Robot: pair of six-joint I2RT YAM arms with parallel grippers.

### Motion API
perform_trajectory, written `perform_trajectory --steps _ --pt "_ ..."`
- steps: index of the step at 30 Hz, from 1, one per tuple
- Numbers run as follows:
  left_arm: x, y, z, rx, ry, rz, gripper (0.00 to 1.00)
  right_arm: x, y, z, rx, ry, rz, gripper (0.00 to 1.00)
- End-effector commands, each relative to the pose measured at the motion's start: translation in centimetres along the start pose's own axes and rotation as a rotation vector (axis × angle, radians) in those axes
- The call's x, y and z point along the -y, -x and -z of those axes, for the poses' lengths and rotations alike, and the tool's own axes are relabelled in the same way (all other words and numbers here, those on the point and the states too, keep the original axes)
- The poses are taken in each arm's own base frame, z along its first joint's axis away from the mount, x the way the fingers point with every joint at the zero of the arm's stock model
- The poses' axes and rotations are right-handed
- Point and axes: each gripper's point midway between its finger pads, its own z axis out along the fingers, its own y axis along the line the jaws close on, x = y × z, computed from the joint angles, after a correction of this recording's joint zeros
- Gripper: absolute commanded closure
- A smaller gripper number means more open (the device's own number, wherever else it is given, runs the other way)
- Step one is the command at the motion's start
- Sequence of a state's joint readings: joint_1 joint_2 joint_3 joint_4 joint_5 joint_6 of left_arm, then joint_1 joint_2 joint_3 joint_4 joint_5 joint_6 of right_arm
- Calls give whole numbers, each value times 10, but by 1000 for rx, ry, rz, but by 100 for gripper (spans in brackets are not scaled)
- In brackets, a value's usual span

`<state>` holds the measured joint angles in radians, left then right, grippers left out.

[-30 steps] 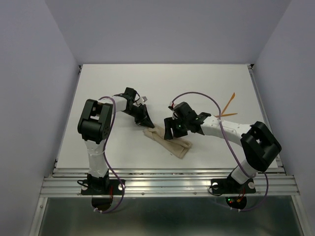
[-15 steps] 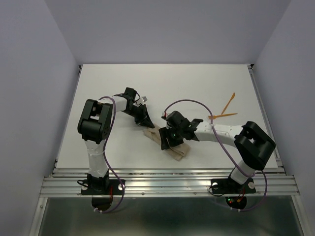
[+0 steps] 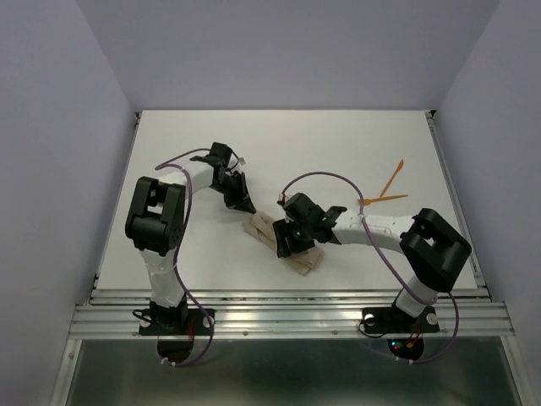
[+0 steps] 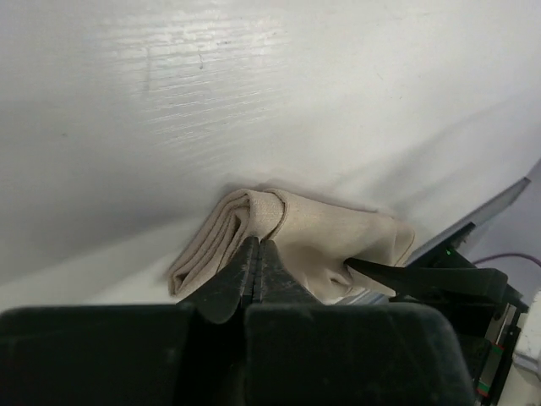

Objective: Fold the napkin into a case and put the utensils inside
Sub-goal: Fold the 2/3-rectangle-folded napkin at the center of the board.

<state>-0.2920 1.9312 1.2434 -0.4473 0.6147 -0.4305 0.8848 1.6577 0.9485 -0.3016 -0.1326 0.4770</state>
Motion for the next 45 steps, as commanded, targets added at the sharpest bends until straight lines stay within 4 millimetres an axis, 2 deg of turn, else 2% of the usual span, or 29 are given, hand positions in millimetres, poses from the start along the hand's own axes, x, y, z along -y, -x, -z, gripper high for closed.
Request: perform_trajectory --steps 1,2,5,6,7,8,9,10,11,12,14,15,17,24,27,29,34,38,44,45 --pt "14 33 52 195 100 -82 96 9 -2 -5 27 -44 -16 38" --pt "18 38 62 229 110 -91 94 8 -1 -5 32 -39 -18 39" --pt "17 39 72 248 130 -82 90 8 1 -5 42 -39 -24 39" --pt "18 38 76 256 129 -82 86 7 1 -6 47 -40 -28 39" --pt "18 37 77 258 130 -81 80 7 2 -6 48 -39 -29 39" --pt "15 32 75 246 125 -69 69 7 3 -5 54 -37 -32 39" --pt "15 28 74 243 120 -65 69 7 3 -6 56 -40 -35 39" --pt "18 27 77 253 106 -70 57 6 5 -6 61 -37 -34 39" --pt "12 20 74 241 117 -51 51 5 5 -6 63 -34 -36 39" --pt "10 17 73 240 119 -45 38 6 5 -6 62 -34 -37 40" --pt "7 8 74 243 114 -36 27 5 7 -6 68 -32 -40 40" --pt "11 5 74 250 91 -37 21 5 6 -6 67 -31 -43 40" --pt "6 -5 69 229 90 -24 20 4 7 -6 71 -29 -44 40" --pt "-7 -21 53 216 116 -5 21 0 7 -8 67 -21 -36 41" --pt "7 -23 47 218 30 -52 21 0 7 -9 65 -21 -32 41" --pt "8 -22 45 235 46 -72 22 0 7 -9 63 -20 -33 41" --pt "0 -30 33 195 88 -73 37 -1 8 -8 64 -22 -35 41" --pt "-5 -31 34 196 116 -69 51 0 7 -9 59 -25 -32 41" --pt "-3 -35 39 192 140 -98 55 -1 9 -9 62 -24 -35 41" --pt "-2 -36 38 186 139 -101 58 -1 9 -9 63 -22 -33 41"
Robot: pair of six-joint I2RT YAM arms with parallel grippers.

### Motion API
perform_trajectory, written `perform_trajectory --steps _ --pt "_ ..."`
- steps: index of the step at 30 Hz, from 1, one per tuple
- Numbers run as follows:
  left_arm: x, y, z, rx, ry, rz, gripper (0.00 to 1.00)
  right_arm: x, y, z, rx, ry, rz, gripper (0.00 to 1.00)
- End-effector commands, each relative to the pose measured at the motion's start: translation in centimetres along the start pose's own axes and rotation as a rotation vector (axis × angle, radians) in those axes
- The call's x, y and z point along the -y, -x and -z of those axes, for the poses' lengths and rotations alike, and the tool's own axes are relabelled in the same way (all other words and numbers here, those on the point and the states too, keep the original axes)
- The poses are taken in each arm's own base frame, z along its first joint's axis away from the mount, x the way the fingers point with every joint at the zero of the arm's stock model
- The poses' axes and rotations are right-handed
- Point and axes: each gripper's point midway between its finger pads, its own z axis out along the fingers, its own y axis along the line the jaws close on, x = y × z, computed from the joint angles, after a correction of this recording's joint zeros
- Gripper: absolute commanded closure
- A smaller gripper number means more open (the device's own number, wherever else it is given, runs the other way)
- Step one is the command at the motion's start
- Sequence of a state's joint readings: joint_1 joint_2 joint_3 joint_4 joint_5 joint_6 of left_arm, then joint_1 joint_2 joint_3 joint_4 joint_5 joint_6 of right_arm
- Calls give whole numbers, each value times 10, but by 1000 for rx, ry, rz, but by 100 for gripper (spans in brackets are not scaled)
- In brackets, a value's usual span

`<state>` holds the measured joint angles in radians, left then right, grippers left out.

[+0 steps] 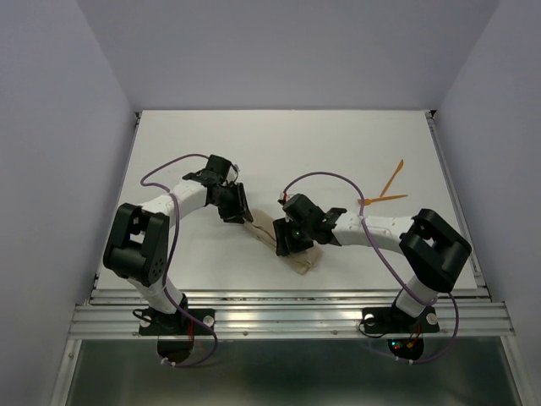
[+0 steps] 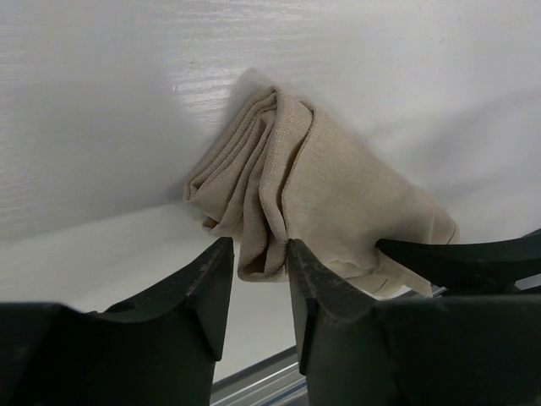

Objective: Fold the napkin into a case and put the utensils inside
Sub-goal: Fold the 2/3-rectangle-folded napkin at the center of the board.

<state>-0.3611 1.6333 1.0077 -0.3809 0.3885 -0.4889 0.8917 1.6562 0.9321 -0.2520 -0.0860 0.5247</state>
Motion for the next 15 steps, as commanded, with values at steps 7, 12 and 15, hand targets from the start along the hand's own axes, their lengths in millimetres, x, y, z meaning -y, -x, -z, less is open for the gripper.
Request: perform_trajectory --steps 7,12,15 --pt "6 -4 4 -9 14 -48 71 -6 2 -4 12 0 15 41" --pt "5 -2 -2 -30 19 -61 100 -9 6 1 21 -11 34 41" --pt "3 -2 -7 -44 17 -77 100 -16 17 11 48 -32 75 38"
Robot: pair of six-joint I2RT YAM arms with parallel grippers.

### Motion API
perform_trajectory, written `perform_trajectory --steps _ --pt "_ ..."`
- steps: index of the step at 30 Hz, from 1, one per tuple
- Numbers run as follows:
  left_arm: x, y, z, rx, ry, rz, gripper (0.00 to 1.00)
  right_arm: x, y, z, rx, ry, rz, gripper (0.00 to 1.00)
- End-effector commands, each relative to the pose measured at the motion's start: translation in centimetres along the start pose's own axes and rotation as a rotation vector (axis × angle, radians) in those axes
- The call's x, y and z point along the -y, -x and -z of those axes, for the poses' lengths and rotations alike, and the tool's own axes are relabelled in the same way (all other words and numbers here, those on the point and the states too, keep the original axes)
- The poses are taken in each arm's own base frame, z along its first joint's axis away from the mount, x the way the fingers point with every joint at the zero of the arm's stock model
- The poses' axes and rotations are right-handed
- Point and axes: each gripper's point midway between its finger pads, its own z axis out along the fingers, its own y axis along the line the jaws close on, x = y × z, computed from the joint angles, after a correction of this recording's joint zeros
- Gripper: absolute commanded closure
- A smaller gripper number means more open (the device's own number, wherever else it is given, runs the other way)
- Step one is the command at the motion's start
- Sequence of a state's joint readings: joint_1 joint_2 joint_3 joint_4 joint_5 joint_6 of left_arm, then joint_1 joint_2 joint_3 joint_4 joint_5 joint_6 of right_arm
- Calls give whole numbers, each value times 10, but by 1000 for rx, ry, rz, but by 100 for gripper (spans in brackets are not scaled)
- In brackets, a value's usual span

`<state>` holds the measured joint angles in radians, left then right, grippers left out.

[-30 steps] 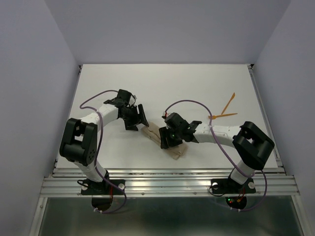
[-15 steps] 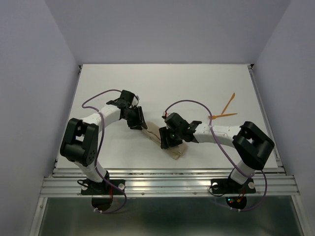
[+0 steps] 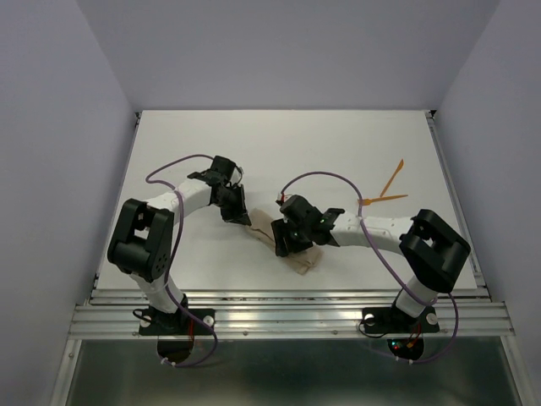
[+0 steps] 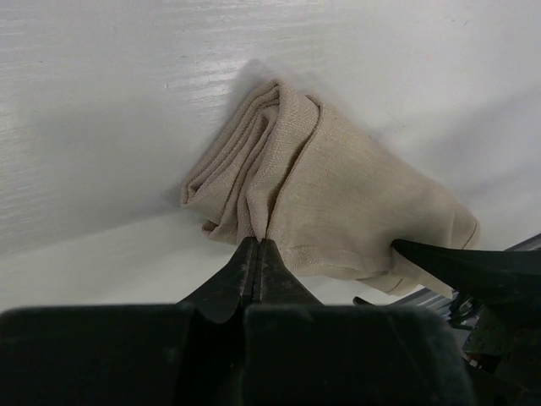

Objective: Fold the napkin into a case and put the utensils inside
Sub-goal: Fold the 2/3-rectangle-folded napkin at the center of the board, then stuff the top corner of the smaller-rectangle-folded napkin into the folded napkin.

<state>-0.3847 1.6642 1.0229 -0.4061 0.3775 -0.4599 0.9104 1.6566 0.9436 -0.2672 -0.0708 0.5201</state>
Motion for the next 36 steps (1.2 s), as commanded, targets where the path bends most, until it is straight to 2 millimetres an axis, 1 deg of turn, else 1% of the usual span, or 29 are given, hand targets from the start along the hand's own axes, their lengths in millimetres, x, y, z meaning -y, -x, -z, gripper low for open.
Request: perform_trajectory --steps 1,4,5,7,8,9,10,12,13,14,15,16,18,19,21,23,25,27,29,30,34,36 --pt "4 6 0 -4 -9 -46 100 -14 23 13 58 -23 63 37" --pt "2 4 -4 -18 -13 -44 100 -14 40 22 108 -51 93 35" --pt "2 4 -5 -21 -15 -47 100 -18 47 25 127 -61 107 34" --pt "2 4 -5 -21 -25 -44 100 -17 55 23 138 -79 143 34" --pt "2 4 -6 -24 -28 -40 100 -23 65 23 163 -90 161 34" --pt "2 3 -6 -30 -38 -37 100 -20 65 15 153 -108 174 35" --pt "2 3 -7 -32 -44 -34 100 -26 74 14 175 -113 199 35" --pt "4 1 -7 -44 -64 -32 100 -27 82 7 190 -119 219 35" --pt "4 1 -7 -49 -72 -30 100 -26 83 -1 188 -128 234 35" --pt "5 1 -8 -51 -78 -30 100 -30 85 -3 196 -129 251 35" --pt "6 0 -7 -57 -89 -26 100 -33 93 -4 214 -130 269 36" --pt "6 0 -7 -59 -92 -22 100 -36 91 -10 212 -131 285 36" --pt "6 0 -6 -64 -105 -18 100 -39 97 -15 220 -131 294 37" --pt "5 0 -6 -67 -106 -17 100 -44 97 -19 222 -121 309 38" --pt "4 2 -5 -63 -108 -13 100 -46 99 -23 224 -117 315 39" --pt "4 1 -4 -65 -110 -13 100 -57 96 -25 237 -101 344 39" --pt "3 1 -5 -66 -109 -11 100 -55 98 -28 243 -115 354 39" --pt "2 1 -5 -69 -107 -10 100 -57 98 -32 245 -126 364 39" --pt "3 1 -5 -68 -111 -11 100 -56 101 -33 257 -139 362 42" --pt "3 0 -5 -70 -112 -9 100 -59 100 -34 258 -142 367 43" --pt "4 1 -5 -68 -113 -11 100 -55 101 -39 262 -164 364 50" --pt "4 1 -5 -68 -113 -10 100 -54 104 -41 268 -176 361 52"
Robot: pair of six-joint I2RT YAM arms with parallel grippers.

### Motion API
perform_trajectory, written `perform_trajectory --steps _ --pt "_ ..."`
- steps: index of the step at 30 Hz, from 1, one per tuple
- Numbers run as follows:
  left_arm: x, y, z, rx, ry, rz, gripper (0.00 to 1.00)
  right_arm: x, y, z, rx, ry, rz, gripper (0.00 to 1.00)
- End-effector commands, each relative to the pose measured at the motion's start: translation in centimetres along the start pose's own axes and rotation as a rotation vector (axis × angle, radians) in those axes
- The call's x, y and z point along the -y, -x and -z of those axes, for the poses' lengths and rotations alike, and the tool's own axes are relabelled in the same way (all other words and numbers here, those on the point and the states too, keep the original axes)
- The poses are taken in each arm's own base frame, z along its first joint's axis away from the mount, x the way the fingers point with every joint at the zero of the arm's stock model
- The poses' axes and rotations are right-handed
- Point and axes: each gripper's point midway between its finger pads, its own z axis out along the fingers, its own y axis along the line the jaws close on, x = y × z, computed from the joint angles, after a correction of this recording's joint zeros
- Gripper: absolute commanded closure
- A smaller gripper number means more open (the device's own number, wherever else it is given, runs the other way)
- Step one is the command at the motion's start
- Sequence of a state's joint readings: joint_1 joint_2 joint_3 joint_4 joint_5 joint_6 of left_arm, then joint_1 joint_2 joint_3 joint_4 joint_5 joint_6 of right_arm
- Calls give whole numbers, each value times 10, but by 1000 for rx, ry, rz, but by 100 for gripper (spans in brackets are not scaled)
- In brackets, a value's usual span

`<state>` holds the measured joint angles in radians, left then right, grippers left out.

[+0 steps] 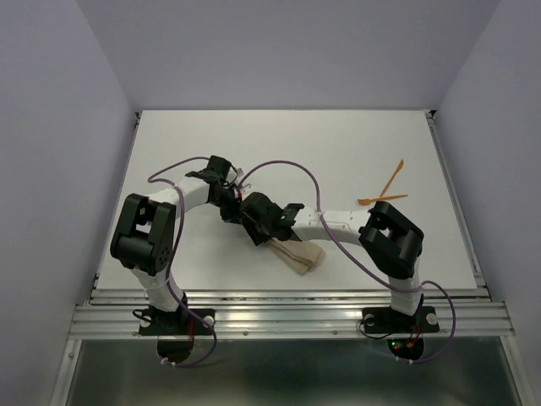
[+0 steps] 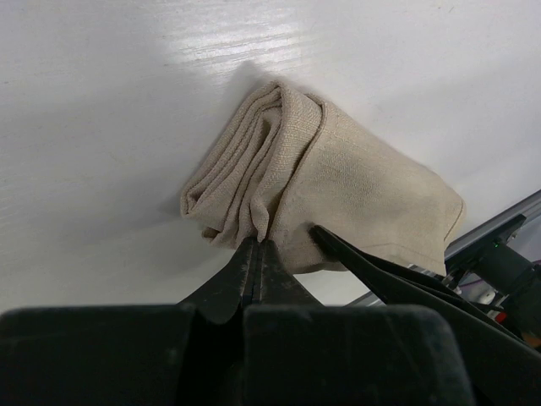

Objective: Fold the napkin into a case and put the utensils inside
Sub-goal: Stuff the top corner of the smaller-rectangle-folded napkin into the folded napkin.

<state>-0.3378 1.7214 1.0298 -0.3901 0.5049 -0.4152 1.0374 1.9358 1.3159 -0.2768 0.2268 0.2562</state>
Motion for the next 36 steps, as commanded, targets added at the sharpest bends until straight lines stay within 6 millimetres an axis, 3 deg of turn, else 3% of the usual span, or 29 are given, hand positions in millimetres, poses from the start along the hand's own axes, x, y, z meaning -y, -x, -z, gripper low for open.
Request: perform_trajectory --steps 1,9,11,14,18,19,21,23,25,29,33,34,35,36 --pt "4 2 2 -4 -24 -20 100 -2 30 -2 90 -31 -3 55" --pt "4 2 2 -2 -26 -21 100 -1 32 -4 105 -46 -31 71" --pt "7 2 4 5 -37 -24 100 0 31 -5 103 -51 -44 85" --pt "9 3 6 16 -44 -30 100 0 31 -4 105 -53 -56 98" --pt "14 8 12 43 -52 -40 83 -2 29 -2 113 -34 -68 99" --pt "15 8 15 49 -54 -43 70 -3 29 -1 115 -26 -72 99" --pt "18 13 22 74 -57 -61 61 -9 28 3 120 10 -93 99" --pt "19 18 29 99 -52 -75 60 -4 37 7 145 41 -143 99" --pt "18 28 44 155 -36 -79 60 -9 34 10 142 94 -185 99" --pt "10 39 63 246 18 -93 67 0 36 15 147 140 -262 99" --pt "1 41 73 302 78 -107 85 -3 38 21 148 211 -321 99" --pt "1 41 75 317 76 -109 93 1 42 22 160 218 -351 99" --pt "1 40 76 327 75 -107 94 6 42 20 158 210 -368 99" --pt "1 40 77 339 75 -104 95 -1 36 22 135 250 -370 99"
